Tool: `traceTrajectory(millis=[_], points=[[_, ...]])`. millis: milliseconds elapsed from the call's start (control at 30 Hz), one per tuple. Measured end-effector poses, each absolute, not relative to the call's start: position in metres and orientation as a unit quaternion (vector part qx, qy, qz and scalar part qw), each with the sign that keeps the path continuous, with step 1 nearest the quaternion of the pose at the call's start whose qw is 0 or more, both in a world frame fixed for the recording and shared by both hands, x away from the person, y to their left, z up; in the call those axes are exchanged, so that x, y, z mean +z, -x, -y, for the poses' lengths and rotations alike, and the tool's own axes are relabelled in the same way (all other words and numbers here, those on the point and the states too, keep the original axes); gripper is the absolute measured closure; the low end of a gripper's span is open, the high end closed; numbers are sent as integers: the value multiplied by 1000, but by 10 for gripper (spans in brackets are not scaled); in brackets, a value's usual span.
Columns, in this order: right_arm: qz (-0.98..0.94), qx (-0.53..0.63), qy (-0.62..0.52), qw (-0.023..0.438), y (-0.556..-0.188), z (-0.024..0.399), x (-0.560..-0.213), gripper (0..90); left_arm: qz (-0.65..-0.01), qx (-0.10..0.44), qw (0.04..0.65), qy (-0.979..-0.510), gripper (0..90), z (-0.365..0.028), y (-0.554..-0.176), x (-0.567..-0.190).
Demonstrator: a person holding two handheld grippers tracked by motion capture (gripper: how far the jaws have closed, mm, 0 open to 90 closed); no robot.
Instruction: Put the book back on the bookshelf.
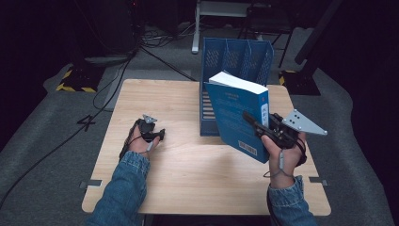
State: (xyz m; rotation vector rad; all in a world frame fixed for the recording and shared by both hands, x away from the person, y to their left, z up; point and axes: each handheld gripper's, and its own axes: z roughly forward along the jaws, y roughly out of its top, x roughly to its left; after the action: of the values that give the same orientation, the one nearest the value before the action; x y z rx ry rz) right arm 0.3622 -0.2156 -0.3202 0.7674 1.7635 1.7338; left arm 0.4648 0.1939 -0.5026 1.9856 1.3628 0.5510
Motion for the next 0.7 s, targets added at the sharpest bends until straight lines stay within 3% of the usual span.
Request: traceTrajectory(millis=[167, 400, 700], points=[[-655, 644, -281, 278, -372, 208, -312, 622, -531, 220, 324, -751, 470, -203, -463, -503], [-644, 659, -282, 268, -394, 193, -305, 622, -571, 229, 312, -724, 353, -227, -458, -503], [-620, 673, -290, 279, -416, 174, -298, 622, -572, 229, 311, -723, 348, -228, -455, -503]])
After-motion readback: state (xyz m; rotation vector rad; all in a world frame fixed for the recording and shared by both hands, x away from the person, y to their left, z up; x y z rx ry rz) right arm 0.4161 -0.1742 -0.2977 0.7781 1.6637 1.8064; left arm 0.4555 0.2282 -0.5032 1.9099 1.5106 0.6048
